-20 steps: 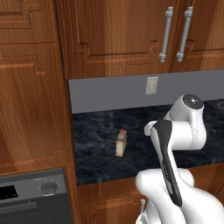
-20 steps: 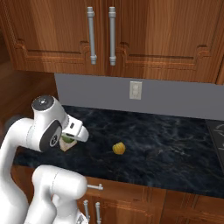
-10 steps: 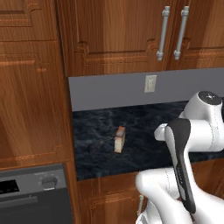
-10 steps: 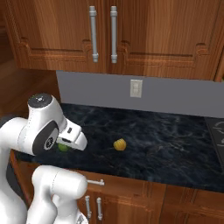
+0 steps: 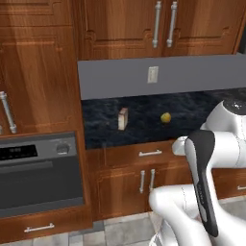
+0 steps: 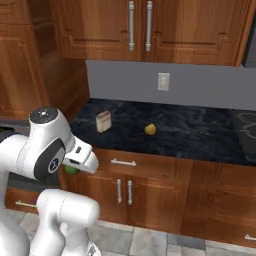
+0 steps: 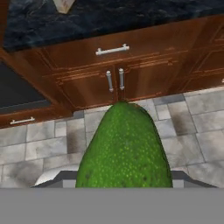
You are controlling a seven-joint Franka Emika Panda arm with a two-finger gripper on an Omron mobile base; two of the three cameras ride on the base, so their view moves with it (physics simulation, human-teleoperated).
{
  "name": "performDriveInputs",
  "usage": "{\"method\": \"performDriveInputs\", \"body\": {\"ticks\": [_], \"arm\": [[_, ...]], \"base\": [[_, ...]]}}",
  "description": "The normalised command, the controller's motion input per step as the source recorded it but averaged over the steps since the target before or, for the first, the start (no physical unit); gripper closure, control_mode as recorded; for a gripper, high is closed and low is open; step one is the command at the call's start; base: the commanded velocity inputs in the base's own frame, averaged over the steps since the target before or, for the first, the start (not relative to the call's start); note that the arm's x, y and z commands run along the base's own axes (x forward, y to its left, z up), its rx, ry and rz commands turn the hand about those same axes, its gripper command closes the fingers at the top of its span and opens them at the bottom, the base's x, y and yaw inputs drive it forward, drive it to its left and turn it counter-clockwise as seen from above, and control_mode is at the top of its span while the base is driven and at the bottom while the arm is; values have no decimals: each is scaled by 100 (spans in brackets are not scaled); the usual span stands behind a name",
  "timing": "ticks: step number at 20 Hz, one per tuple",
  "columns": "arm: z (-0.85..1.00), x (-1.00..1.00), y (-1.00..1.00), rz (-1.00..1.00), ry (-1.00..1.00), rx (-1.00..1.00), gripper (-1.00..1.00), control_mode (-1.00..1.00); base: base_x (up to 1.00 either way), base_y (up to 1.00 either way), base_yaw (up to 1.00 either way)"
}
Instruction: Place the avocado and squash inside the fridge drawer. Close the drawer after placing the vegetables.
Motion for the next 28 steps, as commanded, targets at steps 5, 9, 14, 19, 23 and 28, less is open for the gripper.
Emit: {"method": "performDriveInputs", "body": {"ticks": [5, 9, 14, 19, 23, 28], "arm": [[0, 0, 0, 0, 0, 0, 100, 100], [0, 0, 0, 0, 0, 0, 100, 100], [0, 0, 0, 0, 0, 0, 100, 100], [0, 0, 0, 0, 0, 0, 100, 100], [0, 0, 0, 0, 0, 0, 100, 100], [0, 0, 0, 0, 0, 0, 100, 100]], "base": [[-96, 45, 17], [-72, 47, 31], [-66, 18, 31], [-66, -9, 12], [-36, -30, -15], [-12, -40, -61]]}}
